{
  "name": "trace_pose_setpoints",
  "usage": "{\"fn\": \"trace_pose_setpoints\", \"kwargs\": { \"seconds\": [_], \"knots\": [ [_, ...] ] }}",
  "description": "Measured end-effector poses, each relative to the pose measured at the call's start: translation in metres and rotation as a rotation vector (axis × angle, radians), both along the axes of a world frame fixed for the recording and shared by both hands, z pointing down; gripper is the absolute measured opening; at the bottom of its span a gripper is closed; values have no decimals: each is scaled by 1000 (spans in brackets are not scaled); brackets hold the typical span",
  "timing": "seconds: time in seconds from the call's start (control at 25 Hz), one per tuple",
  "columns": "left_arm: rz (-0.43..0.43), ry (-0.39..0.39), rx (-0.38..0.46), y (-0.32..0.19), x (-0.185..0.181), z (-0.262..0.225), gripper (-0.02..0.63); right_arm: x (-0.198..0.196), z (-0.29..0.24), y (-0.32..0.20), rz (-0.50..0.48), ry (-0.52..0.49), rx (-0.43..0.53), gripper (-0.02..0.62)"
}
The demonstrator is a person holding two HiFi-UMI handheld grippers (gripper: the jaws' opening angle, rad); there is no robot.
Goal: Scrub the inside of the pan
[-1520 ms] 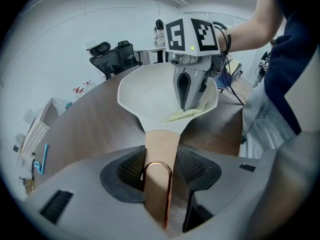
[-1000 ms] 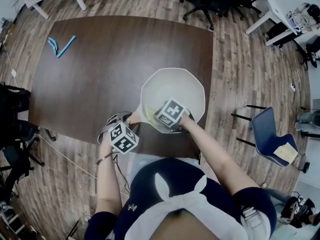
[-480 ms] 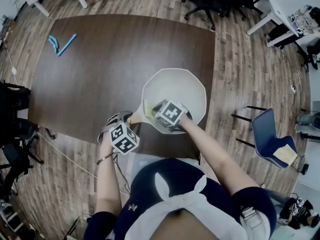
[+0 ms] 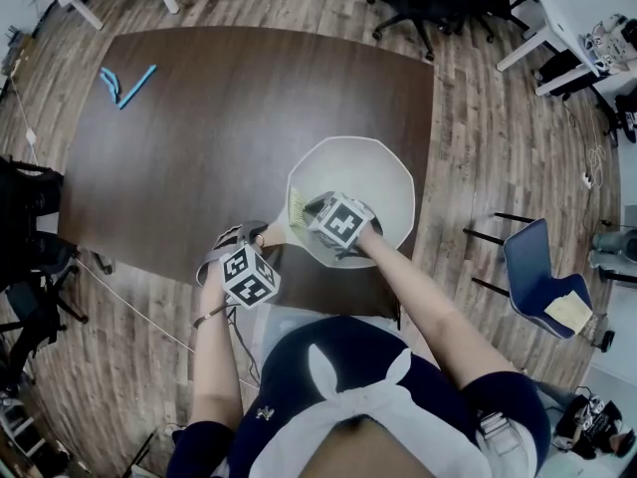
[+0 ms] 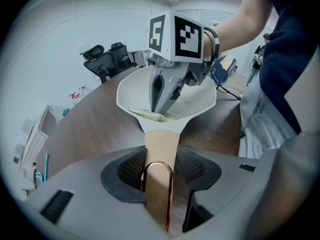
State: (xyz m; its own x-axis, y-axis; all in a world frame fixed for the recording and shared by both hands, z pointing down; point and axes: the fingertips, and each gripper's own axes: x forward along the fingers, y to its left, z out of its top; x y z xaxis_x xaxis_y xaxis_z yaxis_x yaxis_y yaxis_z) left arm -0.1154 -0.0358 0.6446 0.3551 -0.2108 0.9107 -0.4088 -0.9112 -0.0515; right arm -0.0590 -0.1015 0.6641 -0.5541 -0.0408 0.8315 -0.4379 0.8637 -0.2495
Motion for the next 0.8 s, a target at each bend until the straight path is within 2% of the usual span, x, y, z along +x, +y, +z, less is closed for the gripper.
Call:
{"fn": "trace_pose_setpoints", "kwargs": {
  "seconds": [0.8],
  "knots": [
    [37,2,-11,-1,4,0,193,0,-5,-39,77,-28,113,9]
  ]
}}
